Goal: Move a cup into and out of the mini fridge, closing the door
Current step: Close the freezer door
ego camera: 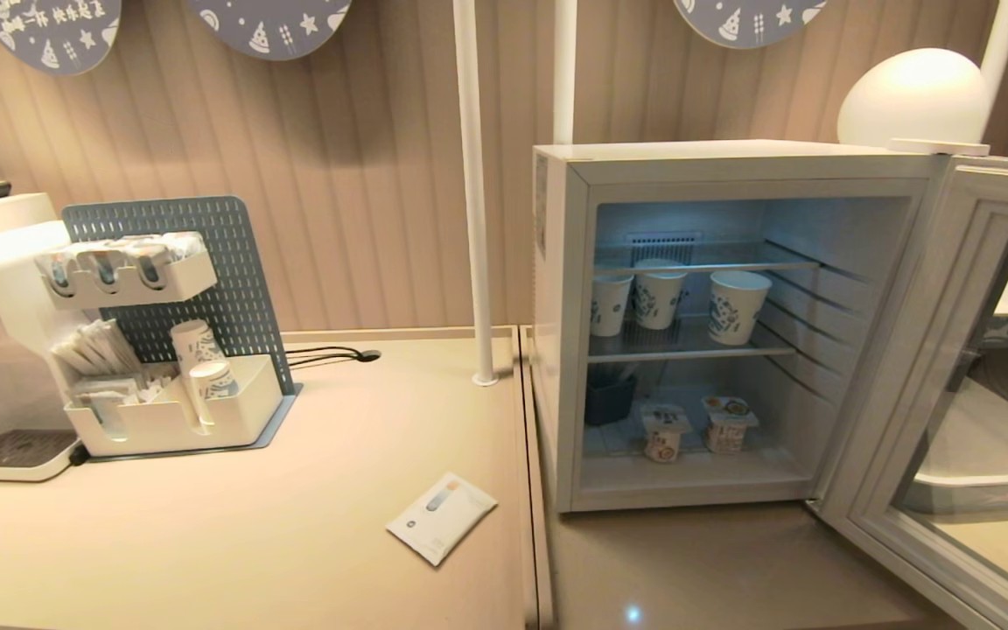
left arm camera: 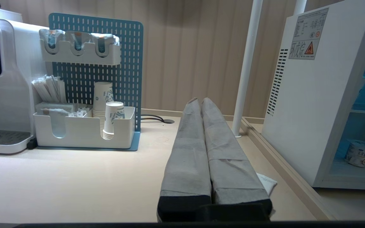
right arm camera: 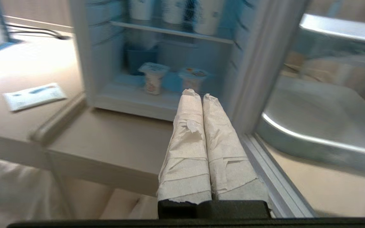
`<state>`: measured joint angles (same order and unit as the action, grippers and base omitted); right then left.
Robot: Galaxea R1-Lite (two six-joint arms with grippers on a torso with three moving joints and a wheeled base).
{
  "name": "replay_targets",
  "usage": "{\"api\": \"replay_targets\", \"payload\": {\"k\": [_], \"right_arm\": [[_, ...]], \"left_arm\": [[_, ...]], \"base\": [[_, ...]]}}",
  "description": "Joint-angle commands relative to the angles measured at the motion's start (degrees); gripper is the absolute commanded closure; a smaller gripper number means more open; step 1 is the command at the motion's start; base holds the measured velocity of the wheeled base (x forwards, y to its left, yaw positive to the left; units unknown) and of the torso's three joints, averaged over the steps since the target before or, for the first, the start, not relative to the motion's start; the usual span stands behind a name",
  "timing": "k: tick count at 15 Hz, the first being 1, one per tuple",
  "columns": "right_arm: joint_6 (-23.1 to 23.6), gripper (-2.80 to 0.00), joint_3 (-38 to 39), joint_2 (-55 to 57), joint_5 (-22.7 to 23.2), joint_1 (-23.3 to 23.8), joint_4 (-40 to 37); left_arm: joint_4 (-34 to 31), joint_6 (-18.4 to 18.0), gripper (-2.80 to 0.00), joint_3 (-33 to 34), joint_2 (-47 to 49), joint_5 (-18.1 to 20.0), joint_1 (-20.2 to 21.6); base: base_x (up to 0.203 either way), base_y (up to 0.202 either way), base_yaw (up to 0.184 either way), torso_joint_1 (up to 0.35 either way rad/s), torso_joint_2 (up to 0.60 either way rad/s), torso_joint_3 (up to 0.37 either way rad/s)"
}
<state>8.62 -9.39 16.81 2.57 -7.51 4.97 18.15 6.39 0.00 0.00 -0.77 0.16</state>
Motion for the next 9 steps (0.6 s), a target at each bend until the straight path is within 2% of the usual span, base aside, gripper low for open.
{"api": "replay_targets", "payload": {"k": [1, 2, 4, 7, 9], "right_arm": [[0.1, 0.0, 2.8, -0.2, -1.8, 1.2, 2.0], [0.1, 0.0, 3.5, -0.1, -2.4, 2.6, 3.1], [0.0, 0.0, 1.2, 0.7, 2.4, 8.0, 2.7], [-0.3, 0.0, 5.1, -8.1, 3.2, 8.4, 1.0], [-2.5, 0.0, 7.4, -15.9, 2.4, 8.2, -0.4]], "left_arm": [[0.1, 0.0, 0.0, 2.3, 0.1, 0.0, 0.0], [0.1, 0.0, 0.0, 2.3, 0.1, 0.0, 0.0], [0.1, 0.0, 0.0, 2.3, 0.1, 0.0, 0.0], [0.1, 0.0, 0.0, 2.3, 0.0, 0.0, 0.1], [0.1, 0.0, 0.0, 2.3, 0.1, 0.0, 0.0]], "base": [[0.0, 0.0, 0.0, 0.0, 0.0, 0.0], [0.0, 0.0, 0.0, 0.0, 0.0, 0.0], [0.0, 0.0, 0.0, 0.0, 0.0, 0.0], [0.0, 0.0, 0.0, 0.0, 0.0, 0.0], [0.0, 0.0, 0.0, 0.0, 0.0, 0.0]]}}
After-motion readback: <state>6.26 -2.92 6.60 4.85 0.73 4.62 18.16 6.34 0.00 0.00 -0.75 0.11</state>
